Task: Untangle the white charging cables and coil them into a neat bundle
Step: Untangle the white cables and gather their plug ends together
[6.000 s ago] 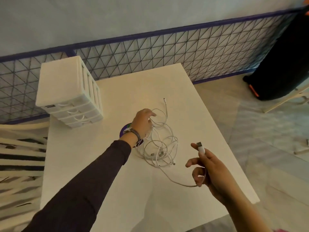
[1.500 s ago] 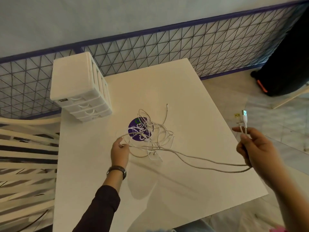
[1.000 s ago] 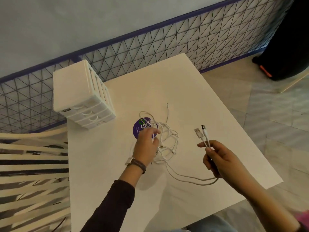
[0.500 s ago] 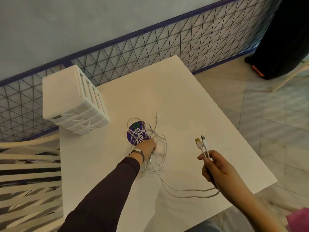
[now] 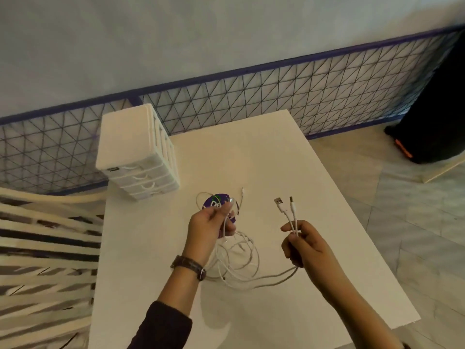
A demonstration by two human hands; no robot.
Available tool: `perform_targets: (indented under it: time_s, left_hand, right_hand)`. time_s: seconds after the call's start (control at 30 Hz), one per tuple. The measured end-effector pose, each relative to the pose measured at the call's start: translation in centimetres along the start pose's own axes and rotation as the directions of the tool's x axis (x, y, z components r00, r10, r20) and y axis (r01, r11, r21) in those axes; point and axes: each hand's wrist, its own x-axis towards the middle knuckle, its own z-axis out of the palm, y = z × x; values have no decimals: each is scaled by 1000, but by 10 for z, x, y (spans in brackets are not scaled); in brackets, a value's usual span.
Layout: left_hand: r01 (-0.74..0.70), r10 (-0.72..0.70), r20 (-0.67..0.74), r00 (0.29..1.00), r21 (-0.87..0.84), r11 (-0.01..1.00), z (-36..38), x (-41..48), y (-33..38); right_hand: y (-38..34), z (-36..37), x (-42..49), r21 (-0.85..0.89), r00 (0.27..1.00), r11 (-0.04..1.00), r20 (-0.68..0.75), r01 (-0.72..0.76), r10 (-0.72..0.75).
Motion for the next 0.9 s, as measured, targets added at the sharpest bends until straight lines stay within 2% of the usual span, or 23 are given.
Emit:
perform_targets:
  time_s: [0.13,0.2,0.27,0.33,0.37,0.4,0.43,0.5,0.53,0.67,0.73,0.83,0.9]
  left_hand:
    - [105,-109,-13,994,-158,982,-16,-16,19]
    - [131,-121,51,991,-335,933,-26,-26,31]
    - [194,-108,175,979,-616,763,-40,-40,49]
    - [254,-25,275,961,-848,466,-57,-52,72]
    - [247,41,278,960,-906,344,-65,-57,83]
    - [213,93,251,963,-929,302,-71,-60,94]
    - [149,109,200,974,-921,361,-74,-61,100]
    - [-3,79,61,995,-774,633,-73,-56,100]
    - [-44,67,7,998,-698,715,-71,-54,96]
    - [-49,69,10,998,-605,794,-59,-57,85]
    - [-116,117,-32,993,-518,848,-56,-65,88]
    - [-253,241,-90,966,-492,833,-54,-73,107]
    - [-269,246,-108,963,-438,858,-52,-64,112]
  right_hand:
    - [-17,27,9,-22,990,996,113,86,-83]
    - [-22,39,11,-25,982,993,157,112,-107]
    - [-25,48,10,1,973,991,188,134,-132]
    - [-28,56,11,37,969,988,196,147,-151]
    - [-28,59,11,57,969,988,194,146,-154]
    - [-28,62,13,72,970,987,190,142,-154]
    - [-28,65,14,76,971,987,184,142,-154]
    - [-29,68,15,66,972,986,172,152,-161]
    - [-29,69,16,68,972,985,166,156,-166]
    - [-38,69,17,113,965,976,166,184,-201]
    - [-41,67,16,144,959,968,171,204,-227]
    - [-48,65,14,167,951,956,156,239,-265]
    - [-49,65,13,168,941,949,162,269,-295]
